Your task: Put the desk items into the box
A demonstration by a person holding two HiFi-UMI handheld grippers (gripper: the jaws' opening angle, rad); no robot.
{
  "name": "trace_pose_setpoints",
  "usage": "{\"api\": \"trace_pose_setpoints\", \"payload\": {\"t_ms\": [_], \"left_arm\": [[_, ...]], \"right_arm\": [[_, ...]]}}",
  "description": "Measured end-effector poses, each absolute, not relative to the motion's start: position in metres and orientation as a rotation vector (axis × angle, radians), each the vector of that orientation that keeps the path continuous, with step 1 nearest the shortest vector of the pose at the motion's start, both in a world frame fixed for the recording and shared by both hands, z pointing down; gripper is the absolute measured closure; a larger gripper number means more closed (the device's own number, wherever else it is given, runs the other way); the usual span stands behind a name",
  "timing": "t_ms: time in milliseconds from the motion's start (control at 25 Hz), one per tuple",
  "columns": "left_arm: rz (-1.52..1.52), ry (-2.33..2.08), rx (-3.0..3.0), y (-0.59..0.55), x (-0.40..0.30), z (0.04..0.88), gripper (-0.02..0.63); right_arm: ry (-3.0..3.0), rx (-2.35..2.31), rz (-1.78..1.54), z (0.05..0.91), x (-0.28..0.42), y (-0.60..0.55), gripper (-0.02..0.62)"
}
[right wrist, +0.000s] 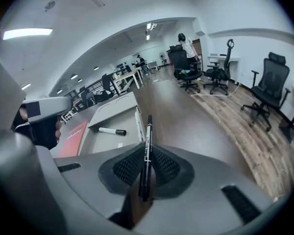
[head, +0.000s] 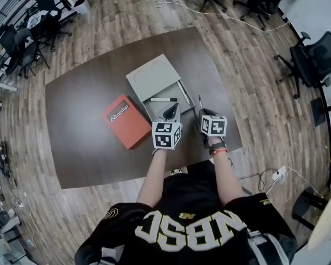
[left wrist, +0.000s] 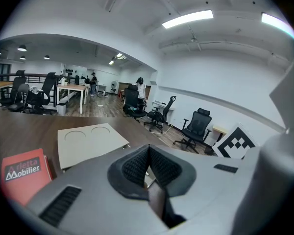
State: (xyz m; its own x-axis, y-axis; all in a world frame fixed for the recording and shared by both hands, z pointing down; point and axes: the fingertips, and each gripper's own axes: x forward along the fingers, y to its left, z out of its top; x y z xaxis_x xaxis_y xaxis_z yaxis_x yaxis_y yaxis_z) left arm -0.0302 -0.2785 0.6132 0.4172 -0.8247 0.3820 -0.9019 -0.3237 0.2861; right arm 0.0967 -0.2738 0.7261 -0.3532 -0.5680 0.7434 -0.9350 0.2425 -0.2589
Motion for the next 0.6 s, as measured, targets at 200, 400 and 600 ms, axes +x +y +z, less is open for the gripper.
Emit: {"api": "trace_pose_setpoints", "payload": {"t_ms": [200,400,600], "left_arm": [[0.195,-1.533,2.167,-0.275,-0.058,0.614,0.592],[0.159,-1.61,2.079,-0.271,-0.098,0.618,0.592],[0.124,-1.69,1.966,-0.264,-0.138,0.629,0.592]], "right_arm": [[-2.062,1.251,0.897,0.723,0.061,-0.273,0.546],[-2.145,1.084,0.812,0.72,0.015,-0.275,0.546],[-2.19,0.924,0.749,0.722,-0.022,-0.277,0.545]]}}
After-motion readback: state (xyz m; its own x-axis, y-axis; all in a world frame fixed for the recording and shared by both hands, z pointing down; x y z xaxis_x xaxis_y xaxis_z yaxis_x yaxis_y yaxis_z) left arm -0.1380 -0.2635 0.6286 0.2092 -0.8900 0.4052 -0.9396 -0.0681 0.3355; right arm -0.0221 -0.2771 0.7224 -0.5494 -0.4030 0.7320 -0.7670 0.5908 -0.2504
